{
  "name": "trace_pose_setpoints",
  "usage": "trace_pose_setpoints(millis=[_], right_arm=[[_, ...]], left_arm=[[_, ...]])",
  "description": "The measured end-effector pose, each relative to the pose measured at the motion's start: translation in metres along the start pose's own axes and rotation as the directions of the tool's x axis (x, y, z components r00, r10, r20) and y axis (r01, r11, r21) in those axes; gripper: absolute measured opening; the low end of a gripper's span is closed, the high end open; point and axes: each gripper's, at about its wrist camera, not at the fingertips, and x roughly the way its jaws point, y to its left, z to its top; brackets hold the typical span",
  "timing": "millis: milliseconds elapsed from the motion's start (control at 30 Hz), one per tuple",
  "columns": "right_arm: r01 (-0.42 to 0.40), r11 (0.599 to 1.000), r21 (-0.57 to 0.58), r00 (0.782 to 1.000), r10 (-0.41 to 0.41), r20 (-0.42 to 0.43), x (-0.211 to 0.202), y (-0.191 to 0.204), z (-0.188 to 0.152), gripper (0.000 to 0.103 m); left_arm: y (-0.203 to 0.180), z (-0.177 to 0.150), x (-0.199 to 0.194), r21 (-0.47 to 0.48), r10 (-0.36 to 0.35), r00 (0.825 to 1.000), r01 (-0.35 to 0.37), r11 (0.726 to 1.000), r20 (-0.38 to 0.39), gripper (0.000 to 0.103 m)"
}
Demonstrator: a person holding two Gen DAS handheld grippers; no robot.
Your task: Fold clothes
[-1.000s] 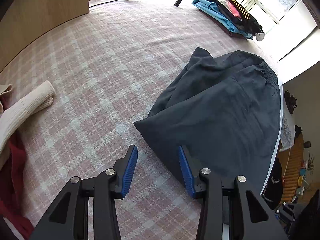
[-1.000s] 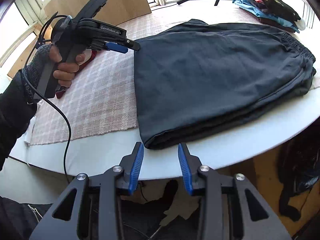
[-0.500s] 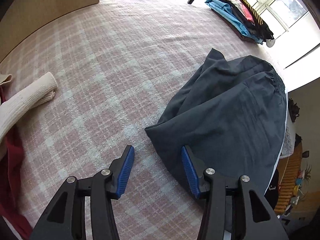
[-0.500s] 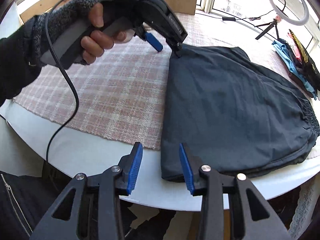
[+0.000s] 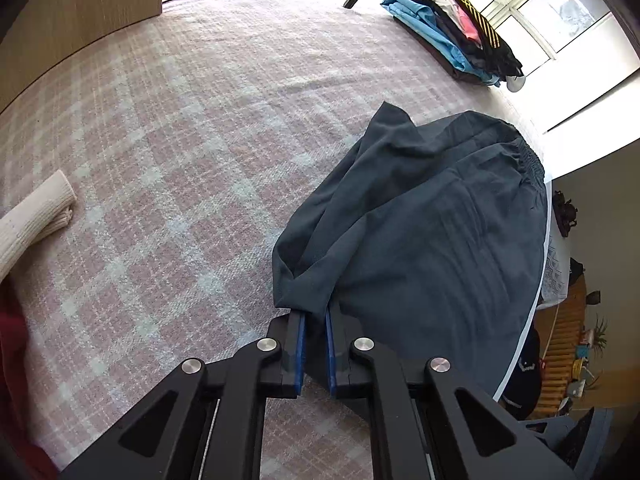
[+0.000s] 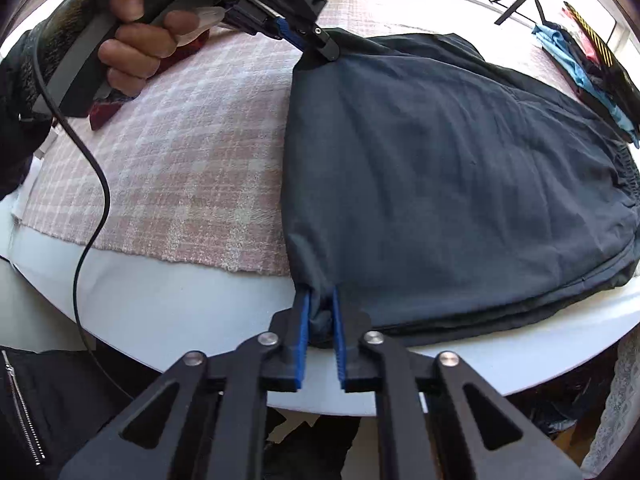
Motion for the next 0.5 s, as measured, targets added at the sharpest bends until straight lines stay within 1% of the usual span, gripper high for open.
trace_pose_setpoints(millis=[100,233,267,367,467,500], right_arm=[[-0.06,0.995,0.076,0.998,0.059,0.015,-0.008,-0.017,0.002,0.005],[-0.091,0.988,0.123,0.995,0.085,0.053,-0.028,-0.034,0.008,0.005],[-0.103,0.986,0.133,0.993,0.095,0.063,-0.034,-0.039,0.01,0.005],[-0.142,0.977,0.16,0.987,0.128,0.094,-0.05,-0.057,0.015,0.005],[-0.172,0.968,0.183,0.98,0.149,0.134,-0.069,-0.081,0.02,0.005],[-0.181,0.964,0.194,0.977,0.154,0.148,-0.076,-0.095,0.021,0.005]], left_arm=[[-0.001,0.001,-0.011,-0.006,-0.022,0.999,0.022,1.0,0.026,0.006],[0.004,0.005,-0.029,-0.044,-0.071,0.996,0.074,0.996,0.051,0.006],[-0.002,0.01,-0.03,-0.053,-0.086,0.995,0.089,0.995,0.059,0.006],[-0.016,0.018,-0.041,-0.048,-0.1,0.991,0.105,0.993,0.087,0.006],[-0.04,0.036,-0.049,-0.025,-0.111,0.988,0.115,0.993,0.108,0.006],[-0.053,0.048,-0.046,-0.011,-0.107,0.988,0.109,0.994,0.113,0.006]])
